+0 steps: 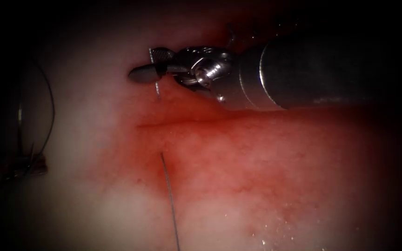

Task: Wound Closure

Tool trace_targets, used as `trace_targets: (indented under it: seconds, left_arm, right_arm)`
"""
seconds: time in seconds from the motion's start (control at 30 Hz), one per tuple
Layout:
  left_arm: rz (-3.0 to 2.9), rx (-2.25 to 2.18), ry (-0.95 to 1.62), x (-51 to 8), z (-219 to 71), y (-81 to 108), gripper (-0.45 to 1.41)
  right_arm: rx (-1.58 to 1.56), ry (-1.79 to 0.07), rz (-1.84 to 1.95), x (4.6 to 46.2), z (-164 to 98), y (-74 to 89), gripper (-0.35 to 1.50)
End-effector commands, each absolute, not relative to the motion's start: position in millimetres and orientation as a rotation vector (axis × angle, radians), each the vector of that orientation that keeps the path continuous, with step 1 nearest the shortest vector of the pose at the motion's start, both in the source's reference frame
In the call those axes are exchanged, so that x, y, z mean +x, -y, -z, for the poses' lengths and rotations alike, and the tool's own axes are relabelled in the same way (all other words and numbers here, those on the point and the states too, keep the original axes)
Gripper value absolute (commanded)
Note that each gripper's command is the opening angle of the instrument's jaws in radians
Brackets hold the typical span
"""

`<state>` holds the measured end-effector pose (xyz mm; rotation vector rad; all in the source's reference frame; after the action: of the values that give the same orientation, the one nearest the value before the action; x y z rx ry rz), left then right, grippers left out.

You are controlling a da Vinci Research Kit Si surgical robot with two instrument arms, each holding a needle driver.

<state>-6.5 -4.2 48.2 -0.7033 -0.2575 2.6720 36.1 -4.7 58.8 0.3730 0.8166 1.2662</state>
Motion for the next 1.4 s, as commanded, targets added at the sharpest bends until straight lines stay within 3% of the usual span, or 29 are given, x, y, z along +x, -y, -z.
trace_targets:
  seconds: [0.03,0.17,0.23,0.27,0.3,0.73,1.0,1.03,1.1,1.17,1.2,1.23,1.33,1.4]
  left_arm:
    - [-2.672,-0.705,0.258,-7.1,-48.7,4.3,-0.45]
    - [-2.672,-0.705,0.258,-7.1,-48.7,4.3,-0.45]
    - [-2.672,-0.705,0.258,-7.1,-48.7,4.3,-0.45]
    - [-2.672,-0.705,0.258,-7.1,-48.7,4.3,-0.45]
    - [-2.672,-0.705,0.258,-7.1,-48.7,4.3,-0.45]
    - [-2.721,-0.690,0.190,-7.3,-48.9,3.0,-0.45]
    - [-2.725,-0.708,0.150,-8.6,-49.9,2.8,-0.45]
    - [-2.726,-0.717,0.150,-8.9,-50.2,2.8,-0.16]
    - [-2.723,-0.735,0.146,-9.2,-50.7,2.6,0.10]
    - [-2.719,-0.743,0.136,-9.0,-51.0,2.5,0.21]
    - [-2.718,-0.747,0.134,-8.9,-51.1,2.5,0.39]
    - [-2.720,-0.749,0.137,-8.5,-51.1,2.3,0.66]
    - [-2.721,-0.759,0.147,-7.4,-50.6,1.7,1.08]
    - [-2.706,-0.746,0.123,-6.5,-50.0,1.1,1.18]
  right_arm:
    - [0.378,-0.811,-1.274,36.9,-59.7,5.1,1.05]
    - [0.384,-0.787,-1.287,37.0,-60.7,5.3,1.00]
    - [0.384,-0.787,-1.291,37.0,-61.0,5.3,0.74]
    - [0.384,-0.787,-1.290,37.0,-61.0,5.4,0.34]
    - [0.373,-0.783,-1.296,36.9,-61.0,5.4,-0.35]
    - [0.281,-1.014,-1.267,37.0,-55.8,2.8,-0.35]
    - [0.267,-1.040,-1.260,37.2,-55.1,3.0,-0.35]
    - [0.269,-1.040,-1.250,37.2,-55.2,3.0,-0.35]
    - [0.277,-1.063,-1.227,37.2,-55.2,2.9,-0.35]
    - [0.268,-1.080,-1.226,37.0,-55.2,2.8,0.21]
    - [0.263,-1.089,-1.222,36.9,-55.1,2.7,0.37]
    - [0.263,-1.097,-1.223,36.7,-55.0,2.6,0.42]
    - [0.274,-1.109,-1.221,35.7,-54.4,2.3,0.44]
    - [0.276,-1.111,-1.225,35.0,-54.1,2.0,0.42]
